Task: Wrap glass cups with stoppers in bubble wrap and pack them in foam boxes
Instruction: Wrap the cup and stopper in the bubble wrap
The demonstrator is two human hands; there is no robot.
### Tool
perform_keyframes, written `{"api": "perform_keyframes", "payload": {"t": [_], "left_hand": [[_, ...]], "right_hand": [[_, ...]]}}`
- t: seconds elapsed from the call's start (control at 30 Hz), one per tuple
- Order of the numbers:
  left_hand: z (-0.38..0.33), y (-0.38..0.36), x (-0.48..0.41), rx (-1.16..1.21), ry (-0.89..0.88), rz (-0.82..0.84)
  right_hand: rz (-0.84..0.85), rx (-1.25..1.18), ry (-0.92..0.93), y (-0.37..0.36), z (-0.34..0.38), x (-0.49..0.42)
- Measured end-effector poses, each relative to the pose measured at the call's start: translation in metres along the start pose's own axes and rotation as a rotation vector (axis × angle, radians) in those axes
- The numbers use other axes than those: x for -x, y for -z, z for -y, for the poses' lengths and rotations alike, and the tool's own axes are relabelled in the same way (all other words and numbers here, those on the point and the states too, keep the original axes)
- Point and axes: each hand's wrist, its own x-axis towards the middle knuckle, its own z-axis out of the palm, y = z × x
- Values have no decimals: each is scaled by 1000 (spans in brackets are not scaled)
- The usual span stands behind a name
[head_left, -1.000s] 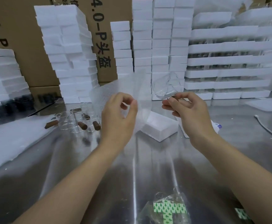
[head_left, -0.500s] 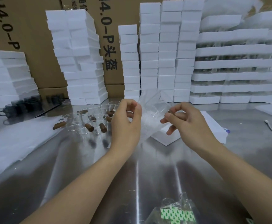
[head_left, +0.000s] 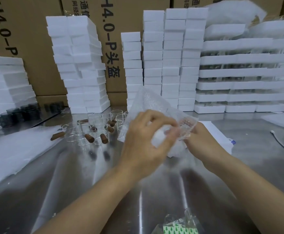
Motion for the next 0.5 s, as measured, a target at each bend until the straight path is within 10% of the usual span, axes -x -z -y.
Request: {"api": "perform_keyframes", "payload": {"t": [0.17,0.3,0.5], "left_hand": [[29,44,-28,139,499,-255],[51,63,-34,441,858,44],[58,55,-23,624,859,241]], "right_hand": [[40,39,-77,1,-7,-6],[47,14,-135,-7,-6,-2],[102,-129,-121,-1,4,6]]}}
